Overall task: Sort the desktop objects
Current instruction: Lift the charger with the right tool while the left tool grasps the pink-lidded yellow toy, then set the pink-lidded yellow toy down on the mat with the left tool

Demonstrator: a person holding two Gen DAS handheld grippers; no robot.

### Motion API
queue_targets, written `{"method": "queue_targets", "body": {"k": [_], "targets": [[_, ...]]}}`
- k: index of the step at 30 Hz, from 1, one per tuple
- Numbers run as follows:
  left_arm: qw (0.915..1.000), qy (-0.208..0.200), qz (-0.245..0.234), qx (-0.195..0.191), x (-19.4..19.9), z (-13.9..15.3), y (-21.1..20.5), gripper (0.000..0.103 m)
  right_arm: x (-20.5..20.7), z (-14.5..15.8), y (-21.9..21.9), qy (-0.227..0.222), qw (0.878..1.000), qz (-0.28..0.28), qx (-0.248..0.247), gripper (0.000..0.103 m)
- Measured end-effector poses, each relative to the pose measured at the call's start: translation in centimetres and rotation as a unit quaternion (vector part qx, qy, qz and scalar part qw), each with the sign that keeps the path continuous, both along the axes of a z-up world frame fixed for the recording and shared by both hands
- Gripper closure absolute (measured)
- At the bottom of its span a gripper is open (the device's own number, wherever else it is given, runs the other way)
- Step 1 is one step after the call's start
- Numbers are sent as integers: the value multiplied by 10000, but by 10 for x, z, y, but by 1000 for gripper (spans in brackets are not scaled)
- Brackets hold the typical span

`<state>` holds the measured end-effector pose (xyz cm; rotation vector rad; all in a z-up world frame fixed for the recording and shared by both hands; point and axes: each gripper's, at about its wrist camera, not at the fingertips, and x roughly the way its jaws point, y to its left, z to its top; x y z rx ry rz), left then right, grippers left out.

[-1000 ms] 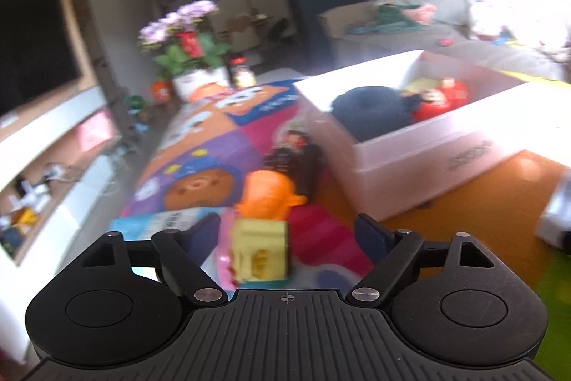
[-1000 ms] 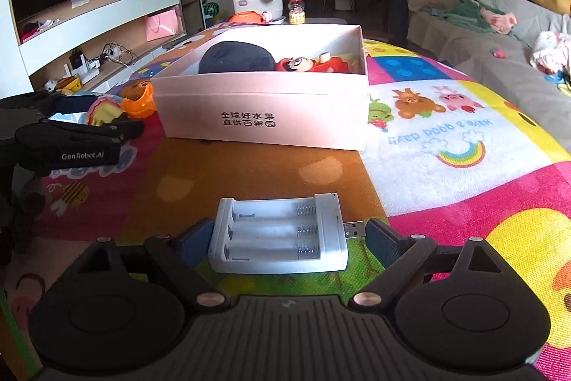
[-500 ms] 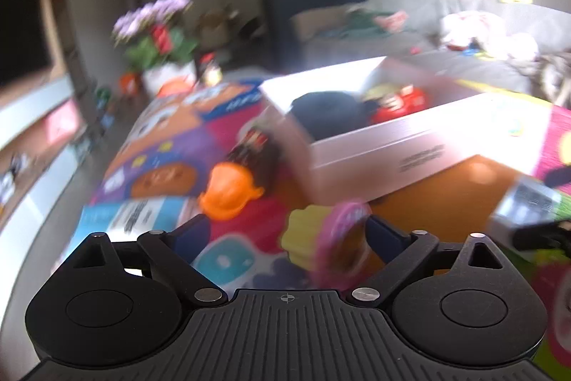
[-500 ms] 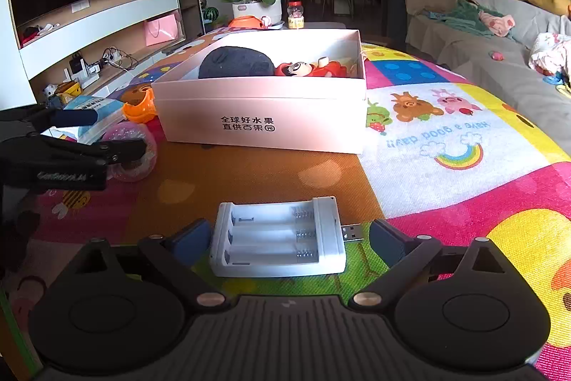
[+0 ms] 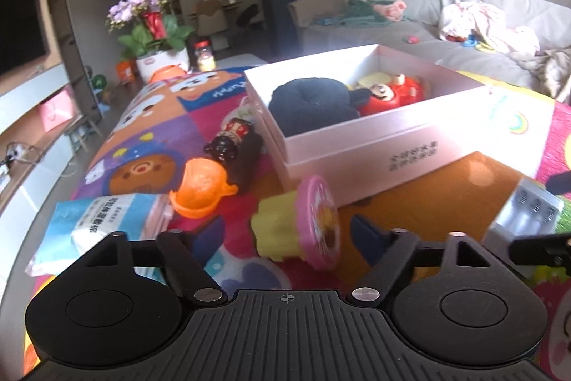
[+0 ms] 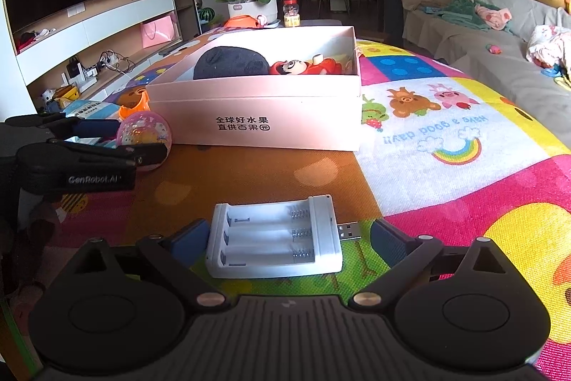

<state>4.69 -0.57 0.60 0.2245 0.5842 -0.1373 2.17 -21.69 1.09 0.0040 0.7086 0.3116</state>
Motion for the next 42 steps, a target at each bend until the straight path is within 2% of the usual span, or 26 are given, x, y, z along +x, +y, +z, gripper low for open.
{"method": "queue_targets", "body": {"k": [1,4,6,9,11,13,15,18,19,21,24,28,33,38,42], "targets": [[10000,40,-14,-13,1,0,0,43,0,0,0,-1,10000,0,8,6],[9996,194,-103,-204,-1,5,1,48,0,0,-2,12,10000,-2,50,6],[9970,404,-326,-582,-9,13,3,52,0,0,-3,19,10000,-11,84,6],[9843,833,-697,-1391,-20,21,7,53,0,0,-3,1,9999,-17,102,6],[9744,1165,-698,-1791,-22,17,11,52,0,1,-3,-29,9999,-23,108,6],[9693,1366,-556,-1970,-22,7,16,47,-1,1,-3,-41,9999,-32,115,6],[9692,1330,-434,-2026,-23,2,21,46,-1,1,-3,-45,9999,-35,111,5],[9684,1172,-186,-2193,-26,4,34,24,0,1,-3,-40,9999,-37,98,5],[9689,1082,-103,-2225,-27,6,39,21,-1,1,-3,-34,9999,-38,93,5],[9713,917,68,-2195,-30,12,49,18,0,1,-3,-36,10000,-37,84,4],[9780,602,341,-1967,-35,20,57,8,0,1,-2,-30,10000,-39,69,3],[9908,95,580,-1222,-44,25,56,3,0,1,-2,-23,10000,-46,44,3],[9952,-347,813,-427,-59,21,53,0,0,0,-1,-8,10000,-34,10,3],[9963,-304,478,-652,-75,20,49,0,0,0,4,-11,9999,8,-115,0],[9973,-198,356,-605,-83,12,36,0,2,-2,11,78,9994,132,-294,0]]}}
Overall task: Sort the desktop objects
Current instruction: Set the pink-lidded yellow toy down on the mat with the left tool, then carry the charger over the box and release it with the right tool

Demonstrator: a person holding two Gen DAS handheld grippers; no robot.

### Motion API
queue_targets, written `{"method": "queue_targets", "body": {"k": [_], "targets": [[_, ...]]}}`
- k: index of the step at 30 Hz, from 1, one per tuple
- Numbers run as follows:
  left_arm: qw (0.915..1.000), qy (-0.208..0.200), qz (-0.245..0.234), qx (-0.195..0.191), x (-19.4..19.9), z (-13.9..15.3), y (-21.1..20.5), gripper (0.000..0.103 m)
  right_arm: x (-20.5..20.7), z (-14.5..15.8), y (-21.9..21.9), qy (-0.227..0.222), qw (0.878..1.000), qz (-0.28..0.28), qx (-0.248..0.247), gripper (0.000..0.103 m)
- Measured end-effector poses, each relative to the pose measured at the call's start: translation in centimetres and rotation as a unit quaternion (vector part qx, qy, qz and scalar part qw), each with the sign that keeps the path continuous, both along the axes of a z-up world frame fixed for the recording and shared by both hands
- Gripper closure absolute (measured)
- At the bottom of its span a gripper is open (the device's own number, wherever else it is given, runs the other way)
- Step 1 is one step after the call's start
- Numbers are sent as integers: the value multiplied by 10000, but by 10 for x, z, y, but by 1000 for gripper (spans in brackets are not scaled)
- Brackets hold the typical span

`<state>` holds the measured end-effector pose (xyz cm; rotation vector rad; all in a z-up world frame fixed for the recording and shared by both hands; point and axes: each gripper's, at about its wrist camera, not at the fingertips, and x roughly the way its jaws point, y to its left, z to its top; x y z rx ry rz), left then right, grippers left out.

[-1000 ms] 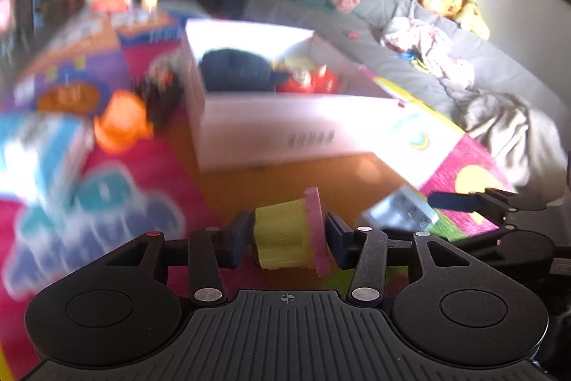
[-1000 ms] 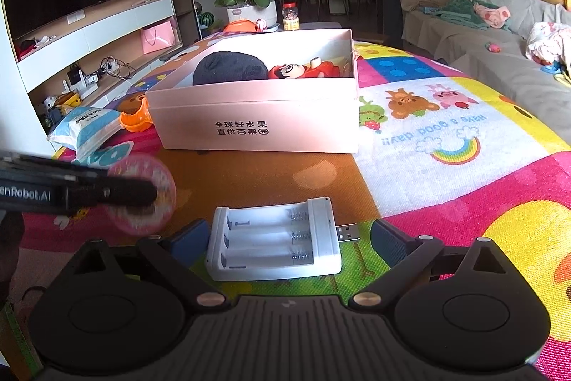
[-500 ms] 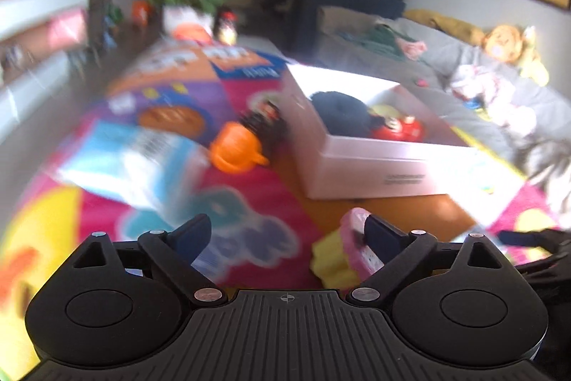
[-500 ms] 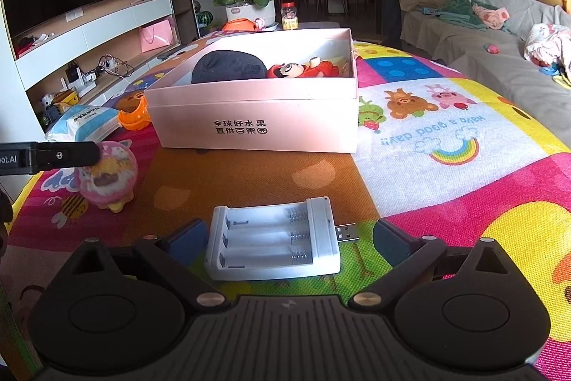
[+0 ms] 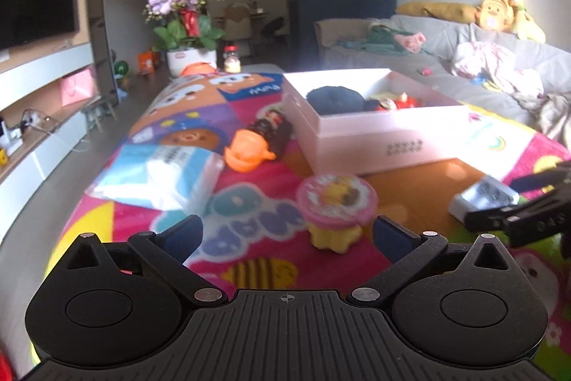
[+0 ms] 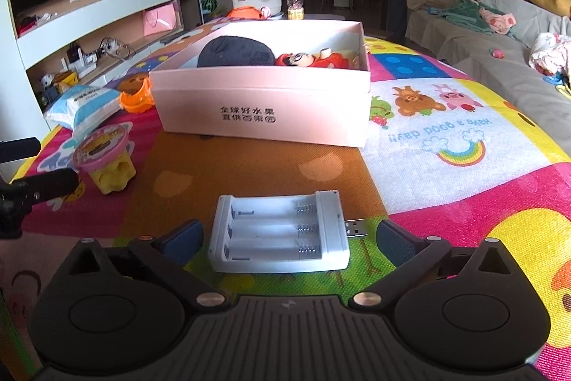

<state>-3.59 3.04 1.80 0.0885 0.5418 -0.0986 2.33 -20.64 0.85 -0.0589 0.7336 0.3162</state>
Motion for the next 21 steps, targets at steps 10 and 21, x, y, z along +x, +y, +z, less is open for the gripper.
{"method": "queue_targets", "body": {"k": [10,21], "targets": [[9985,494,-69,-235,4,-17,-6,0,2,-2,13,15,9991,337,-260,6],[9994,89,-85,316,39,-10,-39,12,-25,20,-6,28,9987,477,-159,12]]}}
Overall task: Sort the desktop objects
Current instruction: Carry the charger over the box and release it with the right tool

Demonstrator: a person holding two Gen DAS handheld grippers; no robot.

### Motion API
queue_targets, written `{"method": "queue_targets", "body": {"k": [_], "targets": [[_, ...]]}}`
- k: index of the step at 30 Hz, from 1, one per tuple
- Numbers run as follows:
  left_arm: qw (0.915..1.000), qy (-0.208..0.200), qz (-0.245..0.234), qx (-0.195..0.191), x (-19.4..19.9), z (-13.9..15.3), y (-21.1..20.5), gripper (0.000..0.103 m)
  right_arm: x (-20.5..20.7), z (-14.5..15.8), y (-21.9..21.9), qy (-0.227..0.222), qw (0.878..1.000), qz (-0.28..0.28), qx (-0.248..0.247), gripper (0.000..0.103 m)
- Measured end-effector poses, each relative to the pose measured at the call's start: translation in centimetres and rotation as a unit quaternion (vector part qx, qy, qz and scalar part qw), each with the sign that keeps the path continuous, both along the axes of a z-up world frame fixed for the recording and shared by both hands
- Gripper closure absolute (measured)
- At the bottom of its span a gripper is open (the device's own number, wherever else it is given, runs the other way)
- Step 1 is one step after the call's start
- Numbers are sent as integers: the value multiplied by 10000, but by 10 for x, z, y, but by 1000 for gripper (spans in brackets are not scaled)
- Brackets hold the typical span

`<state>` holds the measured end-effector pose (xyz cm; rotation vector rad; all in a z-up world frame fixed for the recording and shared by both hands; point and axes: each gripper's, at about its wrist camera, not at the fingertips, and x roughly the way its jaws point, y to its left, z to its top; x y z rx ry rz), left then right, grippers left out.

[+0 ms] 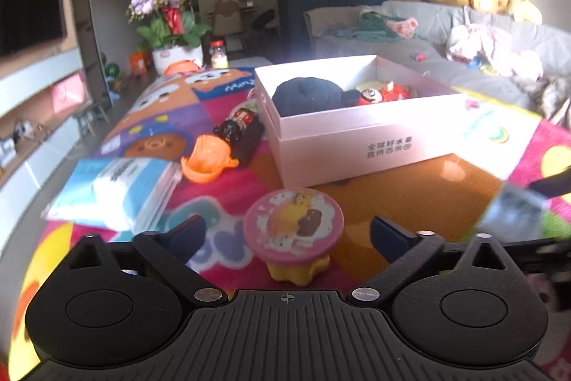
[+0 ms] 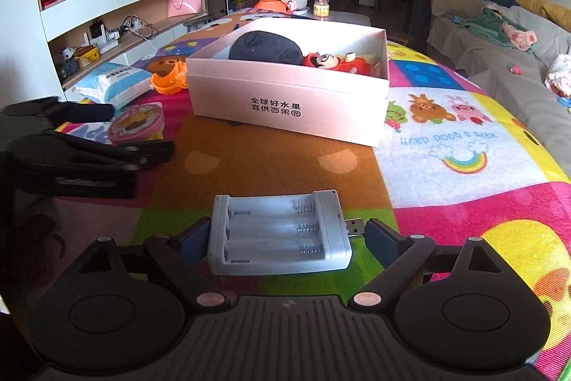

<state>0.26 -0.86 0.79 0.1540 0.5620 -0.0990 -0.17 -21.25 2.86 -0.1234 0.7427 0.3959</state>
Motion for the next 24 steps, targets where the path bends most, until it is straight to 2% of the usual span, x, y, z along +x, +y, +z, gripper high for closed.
{"method": "queue_targets", "body": {"k": [1,5,8,12,15,18,20,22,24], "targets": [[10000,24,-12,58,2,-1,-2,26,-3,4,-4,13,10000,27,53,12],[9997,12,-81,230,1,-3,-6,40,-11,24,-18,19,9995,119,282,12],[9994,-152,-220,198,-12,9,-9,42,-20,45,-24,-331,9990,140,249,12],[9956,-737,-577,-27,-26,53,-16,42,-29,89,-33,-1092,9935,148,294,12],[9891,-1225,-811,-70,-19,88,-29,42,-30,120,-39,-1630,9860,26,352,12],[9840,-1531,-909,-29,2,105,-47,41,-26,138,-44,-1971,9798,-131,324,12],[9831,-1527,-1002,-91,22,107,-56,39,-19,145,-48,-2058,9780,-212,277,12],[9856,-1325,-1008,-285,41,107,-57,15,-10,149,-50,-2087,9773,-299,222,12],[9875,-1246,-810,-527,47,106,-47,10,-1,153,-53,-2086,9771,-355,240,12]]}}
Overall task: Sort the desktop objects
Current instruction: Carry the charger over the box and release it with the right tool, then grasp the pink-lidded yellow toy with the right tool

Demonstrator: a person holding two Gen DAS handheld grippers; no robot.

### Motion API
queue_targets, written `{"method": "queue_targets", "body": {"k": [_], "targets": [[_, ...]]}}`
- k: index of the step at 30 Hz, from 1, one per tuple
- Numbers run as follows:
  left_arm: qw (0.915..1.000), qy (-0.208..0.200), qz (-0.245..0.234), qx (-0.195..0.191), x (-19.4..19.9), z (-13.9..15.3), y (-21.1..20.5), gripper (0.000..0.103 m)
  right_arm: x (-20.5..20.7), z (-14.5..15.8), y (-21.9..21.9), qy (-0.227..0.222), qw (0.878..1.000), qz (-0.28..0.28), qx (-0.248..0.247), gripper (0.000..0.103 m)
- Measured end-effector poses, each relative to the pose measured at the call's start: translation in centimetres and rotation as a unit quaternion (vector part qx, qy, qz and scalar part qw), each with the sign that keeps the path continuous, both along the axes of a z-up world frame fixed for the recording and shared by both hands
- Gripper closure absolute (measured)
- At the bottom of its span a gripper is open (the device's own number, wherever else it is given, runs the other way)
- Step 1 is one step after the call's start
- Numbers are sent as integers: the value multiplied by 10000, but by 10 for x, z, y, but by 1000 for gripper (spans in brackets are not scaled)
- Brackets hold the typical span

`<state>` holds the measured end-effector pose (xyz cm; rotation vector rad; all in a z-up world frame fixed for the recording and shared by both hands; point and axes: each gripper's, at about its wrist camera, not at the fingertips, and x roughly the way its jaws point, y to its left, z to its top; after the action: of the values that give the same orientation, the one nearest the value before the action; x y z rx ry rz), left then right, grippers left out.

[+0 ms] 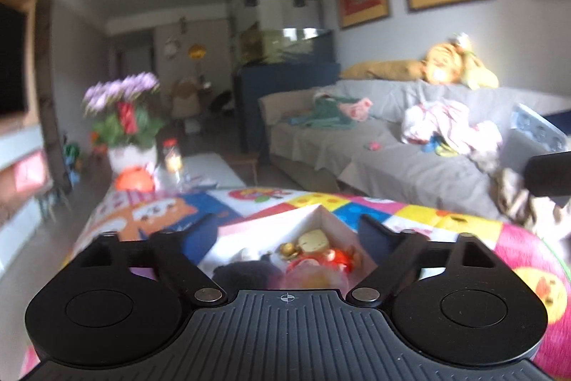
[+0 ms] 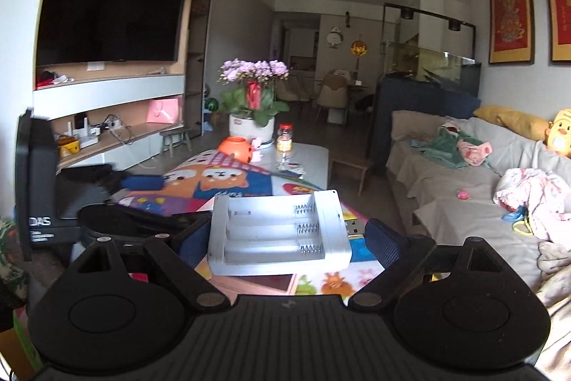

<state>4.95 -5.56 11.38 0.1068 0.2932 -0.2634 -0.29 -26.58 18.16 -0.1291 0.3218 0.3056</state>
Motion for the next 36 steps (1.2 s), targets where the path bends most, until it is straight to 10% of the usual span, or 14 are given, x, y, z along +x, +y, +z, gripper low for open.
{"method": "queue_targets", "body": {"k": [12,20,27,36], "targets": [[9887,1271,782,-168,-21,-74,85,5,124,-2,40,852,9951,-23,506,12],[9892,1293,626,-291,-28,-100,72,3,200,-35,90,1073,9926,-119,565,4],[9872,1403,642,-400,-24,-107,71,2,162,-41,61,1165,9891,283,859,4],[9869,1407,739,-291,-26,-109,66,2,90,-4,39,83,9908,112,1343,4]]}}
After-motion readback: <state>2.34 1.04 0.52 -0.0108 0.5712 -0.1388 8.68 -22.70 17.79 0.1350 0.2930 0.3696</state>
